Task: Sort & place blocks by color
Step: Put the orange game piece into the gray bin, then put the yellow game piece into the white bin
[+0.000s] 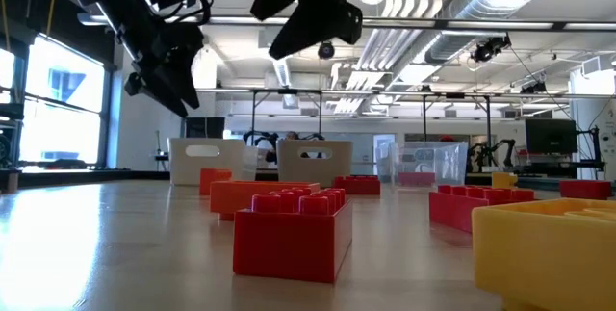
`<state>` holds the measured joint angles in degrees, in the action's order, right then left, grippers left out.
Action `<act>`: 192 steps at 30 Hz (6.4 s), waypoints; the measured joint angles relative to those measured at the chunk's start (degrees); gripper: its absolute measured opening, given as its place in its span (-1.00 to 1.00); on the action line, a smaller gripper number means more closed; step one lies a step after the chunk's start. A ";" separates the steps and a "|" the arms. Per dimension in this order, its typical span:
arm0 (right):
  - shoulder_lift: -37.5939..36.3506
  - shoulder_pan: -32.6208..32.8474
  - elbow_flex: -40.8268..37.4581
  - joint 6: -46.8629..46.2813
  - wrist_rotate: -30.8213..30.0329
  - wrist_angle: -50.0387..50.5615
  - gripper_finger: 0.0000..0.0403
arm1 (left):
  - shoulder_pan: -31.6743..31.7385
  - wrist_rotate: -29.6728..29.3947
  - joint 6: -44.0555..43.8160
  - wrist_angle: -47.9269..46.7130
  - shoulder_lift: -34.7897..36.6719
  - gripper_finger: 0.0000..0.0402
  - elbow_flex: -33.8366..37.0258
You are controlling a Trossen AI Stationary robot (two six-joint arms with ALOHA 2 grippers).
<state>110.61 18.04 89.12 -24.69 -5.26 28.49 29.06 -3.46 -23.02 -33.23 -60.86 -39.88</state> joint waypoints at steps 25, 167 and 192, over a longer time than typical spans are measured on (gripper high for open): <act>11.95 2.39 0.00 -3.44 -0.24 -3.43 0.13 | 0.02 -0.44 -2.50 0.07 -0.04 -0.03 0.02; -13.12 -25.38 0.04 10.12 -5.07 25.68 0.08 | -47.07 -0.22 -22.89 -8.98 -0.11 -0.03 0.04; -12.94 -0.62 -0.03 -2.86 -8.97 46.63 0.08 | -47.58 -3.22 -22.89 -8.46 -0.11 -0.03 0.04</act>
<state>97.67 17.42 89.09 -27.55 -14.23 75.12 -18.52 -6.68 -45.91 -41.69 -60.97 -39.83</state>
